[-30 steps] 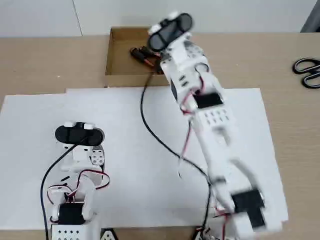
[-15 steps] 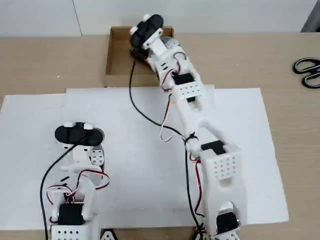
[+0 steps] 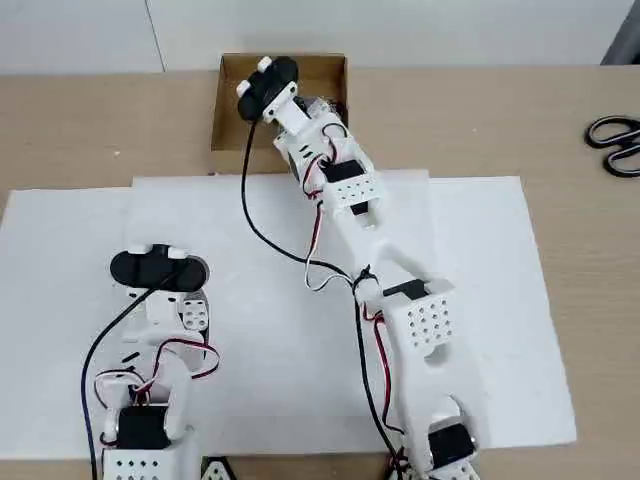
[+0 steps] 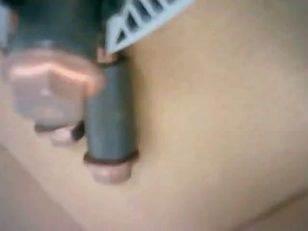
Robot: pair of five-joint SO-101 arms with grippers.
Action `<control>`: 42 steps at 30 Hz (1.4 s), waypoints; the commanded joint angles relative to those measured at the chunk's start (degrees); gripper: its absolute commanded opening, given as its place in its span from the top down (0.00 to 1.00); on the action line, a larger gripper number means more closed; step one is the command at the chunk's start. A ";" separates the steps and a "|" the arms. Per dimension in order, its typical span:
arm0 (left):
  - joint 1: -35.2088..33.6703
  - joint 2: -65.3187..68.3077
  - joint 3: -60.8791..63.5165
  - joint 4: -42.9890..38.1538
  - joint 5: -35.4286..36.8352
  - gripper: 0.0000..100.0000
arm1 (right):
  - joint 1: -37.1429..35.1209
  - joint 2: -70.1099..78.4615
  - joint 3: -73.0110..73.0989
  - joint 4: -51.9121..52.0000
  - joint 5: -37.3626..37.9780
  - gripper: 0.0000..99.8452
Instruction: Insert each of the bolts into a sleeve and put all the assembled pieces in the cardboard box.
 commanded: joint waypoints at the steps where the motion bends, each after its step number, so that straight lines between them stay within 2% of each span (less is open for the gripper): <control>1: 0.35 0.09 -0.31 0.44 0.00 1.00 | -0.22 -1.63 -3.96 -1.54 0.53 0.81; 13: -0.09 0.09 -0.31 0.44 0.00 1.00 | 0.13 -5.85 -3.96 -1.36 0.53 0.82; 15: -0.09 0.09 -0.31 0.44 0.00 1.00 | 0.13 -7.43 -3.96 1.10 0.53 0.85; 18: -0.09 0.09 -0.31 0.44 0.00 1.00 | 0.31 -10.33 -3.96 5.85 0.35 1.00; 20: -0.09 0.09 -0.31 0.44 0.00 1.00 | 1.01 -13.05 -3.96 9.45 0.09 0.98; 32: -0.09 0.09 -0.31 0.44 -0.26 1.00 | 5.85 -33.01 -3.96 33.89 0.00 1.00; 42: -0.09 0.09 -0.31 0.44 -0.26 1.00 | 11.74 -51.03 -3.96 67.74 -14.07 1.00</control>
